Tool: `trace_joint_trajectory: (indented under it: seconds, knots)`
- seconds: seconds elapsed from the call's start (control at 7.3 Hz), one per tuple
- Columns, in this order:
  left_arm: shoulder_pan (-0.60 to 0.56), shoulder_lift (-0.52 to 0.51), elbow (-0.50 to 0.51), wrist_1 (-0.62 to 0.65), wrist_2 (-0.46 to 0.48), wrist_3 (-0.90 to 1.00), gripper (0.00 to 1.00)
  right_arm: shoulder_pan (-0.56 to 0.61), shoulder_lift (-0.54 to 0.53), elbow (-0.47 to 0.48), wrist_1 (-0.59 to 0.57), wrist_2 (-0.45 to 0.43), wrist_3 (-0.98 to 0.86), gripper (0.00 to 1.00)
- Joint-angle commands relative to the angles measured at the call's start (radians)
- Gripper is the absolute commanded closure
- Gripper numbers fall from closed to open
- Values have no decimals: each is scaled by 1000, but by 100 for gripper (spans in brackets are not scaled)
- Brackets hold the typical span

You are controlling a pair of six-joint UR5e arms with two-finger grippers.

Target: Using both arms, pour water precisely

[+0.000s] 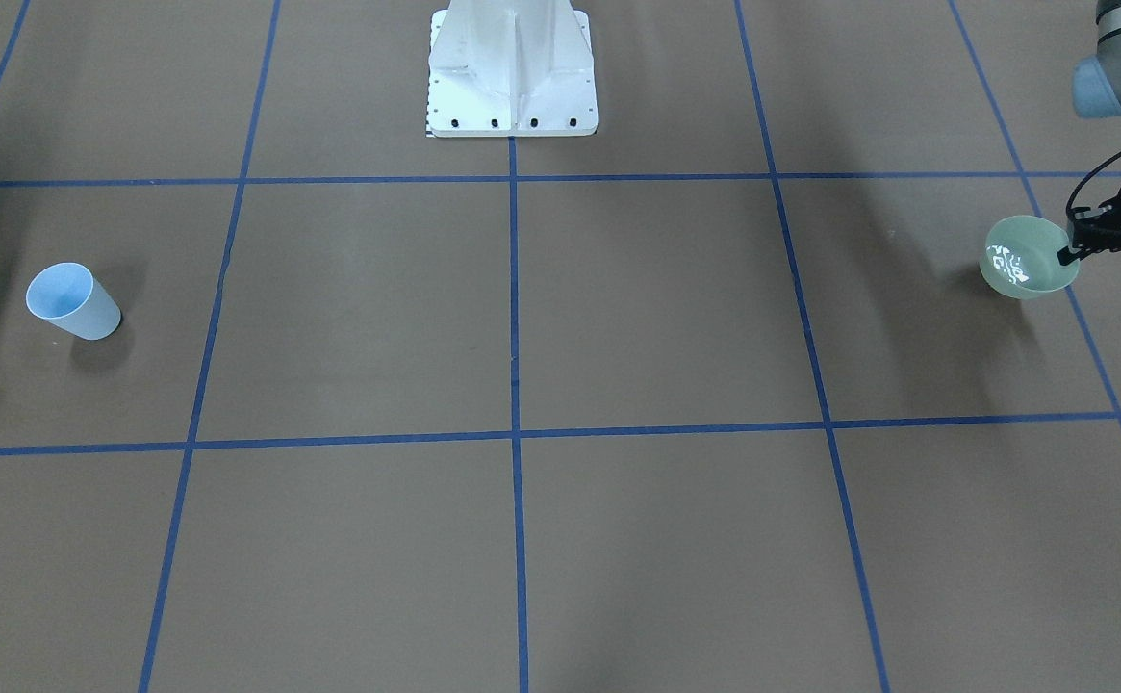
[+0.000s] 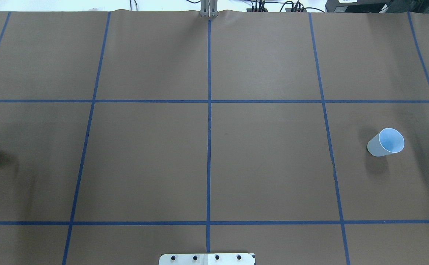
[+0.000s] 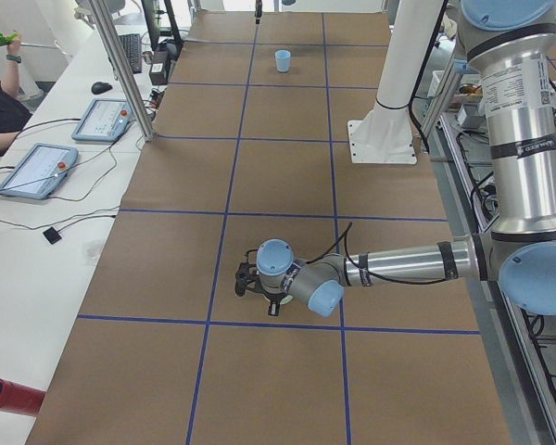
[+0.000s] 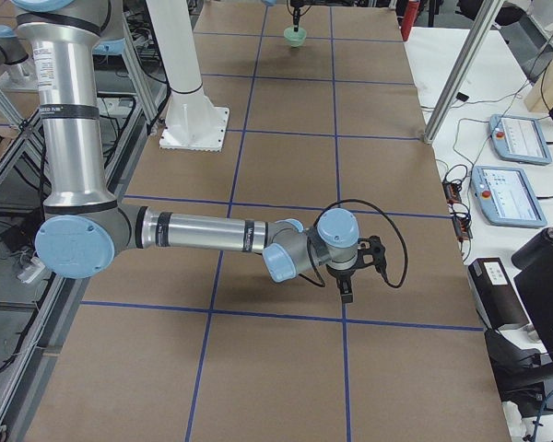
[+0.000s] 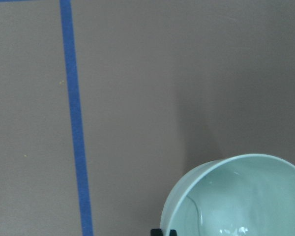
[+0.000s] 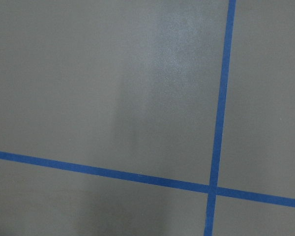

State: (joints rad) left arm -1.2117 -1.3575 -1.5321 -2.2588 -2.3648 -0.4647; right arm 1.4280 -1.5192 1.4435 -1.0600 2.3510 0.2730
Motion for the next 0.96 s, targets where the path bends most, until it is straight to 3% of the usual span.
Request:
trace_joint_trajectory:
  seconds: [0.0,0.41,0.69,0.82]
  knots:
    - [-3,0,9,-10,16,3,0,-1,-1,0,-2,1,0,1]
    - [-45,-49,-32,40,19,6,0,0,-9,-2,-27,-6,0,1]
    - [-52,-141,-119,298,62,128,0,0,8,0,-84,5,-2,1]
    - [-113,-187,-163,503,81,252,0,0,-1,3,-78,7,-3,1]
